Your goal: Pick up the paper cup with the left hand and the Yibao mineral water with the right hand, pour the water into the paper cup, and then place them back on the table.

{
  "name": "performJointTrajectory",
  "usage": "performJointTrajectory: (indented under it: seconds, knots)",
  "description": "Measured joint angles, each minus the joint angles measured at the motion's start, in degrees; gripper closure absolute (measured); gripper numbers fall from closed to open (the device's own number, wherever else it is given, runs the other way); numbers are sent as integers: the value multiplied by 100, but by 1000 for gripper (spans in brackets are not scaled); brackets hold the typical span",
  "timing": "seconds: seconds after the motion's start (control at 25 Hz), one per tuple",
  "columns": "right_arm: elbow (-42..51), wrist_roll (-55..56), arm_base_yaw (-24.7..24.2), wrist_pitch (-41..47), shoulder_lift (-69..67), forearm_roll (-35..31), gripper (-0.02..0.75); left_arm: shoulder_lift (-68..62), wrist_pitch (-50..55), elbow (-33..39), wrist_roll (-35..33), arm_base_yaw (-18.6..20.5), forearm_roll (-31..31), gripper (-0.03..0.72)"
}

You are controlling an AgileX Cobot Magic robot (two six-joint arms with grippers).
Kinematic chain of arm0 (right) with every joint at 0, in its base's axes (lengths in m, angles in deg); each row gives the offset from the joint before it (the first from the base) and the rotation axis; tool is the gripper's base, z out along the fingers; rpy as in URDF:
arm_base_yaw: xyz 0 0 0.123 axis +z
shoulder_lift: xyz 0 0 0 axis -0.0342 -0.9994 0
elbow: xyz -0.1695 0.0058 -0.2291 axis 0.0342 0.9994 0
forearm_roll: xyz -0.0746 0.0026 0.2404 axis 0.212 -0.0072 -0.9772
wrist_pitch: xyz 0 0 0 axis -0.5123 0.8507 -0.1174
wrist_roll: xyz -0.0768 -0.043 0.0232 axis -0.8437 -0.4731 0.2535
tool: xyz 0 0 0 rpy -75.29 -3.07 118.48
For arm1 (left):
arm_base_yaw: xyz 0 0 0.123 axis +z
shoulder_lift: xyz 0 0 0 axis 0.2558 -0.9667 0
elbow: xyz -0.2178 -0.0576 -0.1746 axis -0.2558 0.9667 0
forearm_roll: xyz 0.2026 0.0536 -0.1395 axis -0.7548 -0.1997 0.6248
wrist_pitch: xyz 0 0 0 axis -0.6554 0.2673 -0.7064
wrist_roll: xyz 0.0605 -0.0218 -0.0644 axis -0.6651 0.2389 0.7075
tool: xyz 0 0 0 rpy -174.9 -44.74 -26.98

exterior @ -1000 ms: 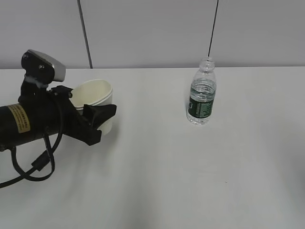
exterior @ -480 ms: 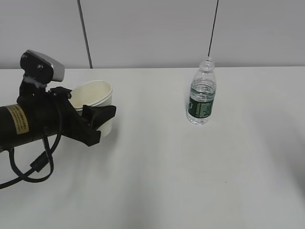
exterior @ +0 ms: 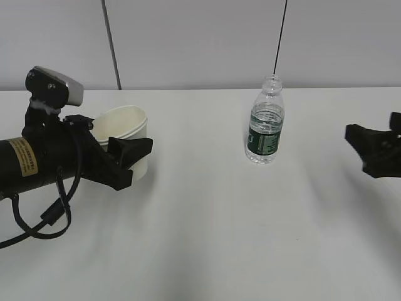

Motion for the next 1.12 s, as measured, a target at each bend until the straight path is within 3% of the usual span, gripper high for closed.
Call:
performJointTrajectory:
  seconds: [0.16,0.36,0.72,1.12]
  knots:
    - [-401,15,631,-120,-798,-208,153,0,0,0,2,0,0,293]
    - [-725,-193,1129,-1073,-1804,-562,153,0,0,0,7,0,-3,293]
    - [-1330,-216,1182,-2156,-3383,-981,73,0,0,0,7,0,-3,293]
    - [-2212,-190,1182,-2373,-4339,-993,67,0,0,0,9,0,-14,293]
